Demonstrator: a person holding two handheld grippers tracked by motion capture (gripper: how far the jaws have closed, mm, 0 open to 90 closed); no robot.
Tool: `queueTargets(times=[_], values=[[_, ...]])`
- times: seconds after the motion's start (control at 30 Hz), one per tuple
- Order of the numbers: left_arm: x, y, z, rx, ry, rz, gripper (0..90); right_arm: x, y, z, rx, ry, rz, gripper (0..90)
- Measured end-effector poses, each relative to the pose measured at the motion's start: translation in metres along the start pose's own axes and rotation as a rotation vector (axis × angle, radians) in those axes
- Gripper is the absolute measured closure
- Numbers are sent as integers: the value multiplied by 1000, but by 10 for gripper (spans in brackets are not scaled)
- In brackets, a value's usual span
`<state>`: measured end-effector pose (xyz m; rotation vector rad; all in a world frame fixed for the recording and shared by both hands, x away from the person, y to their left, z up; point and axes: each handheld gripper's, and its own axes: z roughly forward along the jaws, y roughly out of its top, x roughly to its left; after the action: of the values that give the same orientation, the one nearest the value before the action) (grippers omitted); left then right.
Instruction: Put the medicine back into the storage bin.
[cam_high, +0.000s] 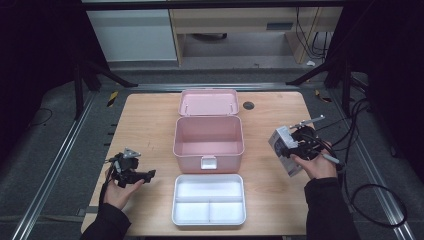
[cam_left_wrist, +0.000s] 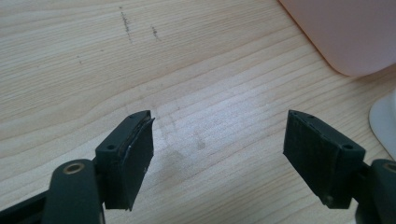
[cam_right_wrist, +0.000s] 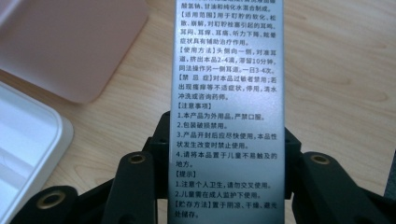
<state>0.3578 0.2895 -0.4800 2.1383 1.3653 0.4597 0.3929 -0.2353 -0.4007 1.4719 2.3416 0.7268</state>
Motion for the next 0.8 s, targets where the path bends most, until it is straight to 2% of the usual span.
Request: queueTargets(times=[0.4,0.57,0.67,0.8], values=[[-1,1,0,1,-8,6,248,11,37,-21,-67,7,-43,565],[-1,1,0,1,-9,13,249,20,53,-31,-88,5,-73,564],[-1,1,2,8,-9,16,249,31,69,-39,-121,28,-95,564],[-2,1,1,6,-10,18,250,44,86,-44,-131,49,-132,564]])
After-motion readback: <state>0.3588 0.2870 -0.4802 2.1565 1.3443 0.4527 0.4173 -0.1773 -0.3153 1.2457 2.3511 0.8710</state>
